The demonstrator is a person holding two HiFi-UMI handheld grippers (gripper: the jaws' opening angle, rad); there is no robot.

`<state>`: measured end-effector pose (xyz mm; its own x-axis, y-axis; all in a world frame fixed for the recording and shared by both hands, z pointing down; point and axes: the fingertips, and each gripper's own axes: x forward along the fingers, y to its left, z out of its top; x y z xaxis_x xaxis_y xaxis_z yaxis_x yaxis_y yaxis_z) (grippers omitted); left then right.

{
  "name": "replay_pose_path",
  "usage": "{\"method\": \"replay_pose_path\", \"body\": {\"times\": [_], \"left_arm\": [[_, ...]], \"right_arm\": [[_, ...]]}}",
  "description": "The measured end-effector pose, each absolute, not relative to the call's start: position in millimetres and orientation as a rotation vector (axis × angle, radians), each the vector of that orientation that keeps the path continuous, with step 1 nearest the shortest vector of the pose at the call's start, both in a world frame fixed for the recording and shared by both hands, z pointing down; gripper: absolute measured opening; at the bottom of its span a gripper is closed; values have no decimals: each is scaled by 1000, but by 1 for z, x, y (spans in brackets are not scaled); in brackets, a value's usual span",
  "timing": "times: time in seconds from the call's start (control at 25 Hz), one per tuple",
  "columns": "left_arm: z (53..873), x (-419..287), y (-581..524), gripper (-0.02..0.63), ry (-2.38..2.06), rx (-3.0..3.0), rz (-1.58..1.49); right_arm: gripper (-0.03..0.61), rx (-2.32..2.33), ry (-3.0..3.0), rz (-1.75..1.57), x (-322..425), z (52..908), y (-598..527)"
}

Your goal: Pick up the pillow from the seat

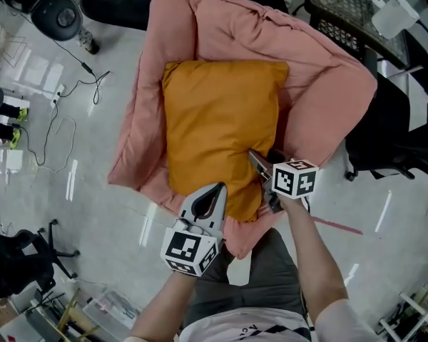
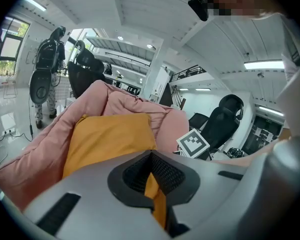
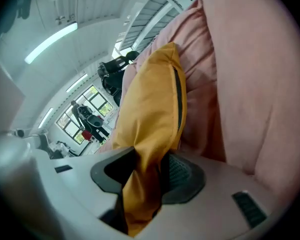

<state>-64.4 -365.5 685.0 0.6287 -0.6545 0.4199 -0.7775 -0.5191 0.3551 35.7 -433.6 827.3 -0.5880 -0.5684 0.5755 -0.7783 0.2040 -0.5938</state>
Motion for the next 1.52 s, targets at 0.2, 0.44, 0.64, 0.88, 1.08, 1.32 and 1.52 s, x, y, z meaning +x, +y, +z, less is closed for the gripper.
{"method": "replay_pose_path", "body": {"times": [0.2,0.44,0.64,0.88,1.08,1.32,1.52], "left_arm": [[671,-70,-361,11,-1135,2341,316],[640,-77,-354,10,-1165,2343,314],[609,-88,-351,11,-1218,2332,280],[566,-97,-343,10,-1269,2317,233],[528,-94,-341,11,-1314,2315,165],[455,-90,-340,11,-1355,2350,69],[400,-80,-334,11,-1360,2411,7]], "right_arm": [[131,1199,-2296,1318,21,805,-423],[87,1044,-2387,1385,-3,755,-406],[67,985,-2476,1456,-16,701,-396],[40,889,-2541,1556,-21,632,-391],[34,831,-2563,1551,-13,587,-380],[32,820,-2632,1429,-8,510,-369],[32,797,-2684,1402,-3,455,-362]]}}
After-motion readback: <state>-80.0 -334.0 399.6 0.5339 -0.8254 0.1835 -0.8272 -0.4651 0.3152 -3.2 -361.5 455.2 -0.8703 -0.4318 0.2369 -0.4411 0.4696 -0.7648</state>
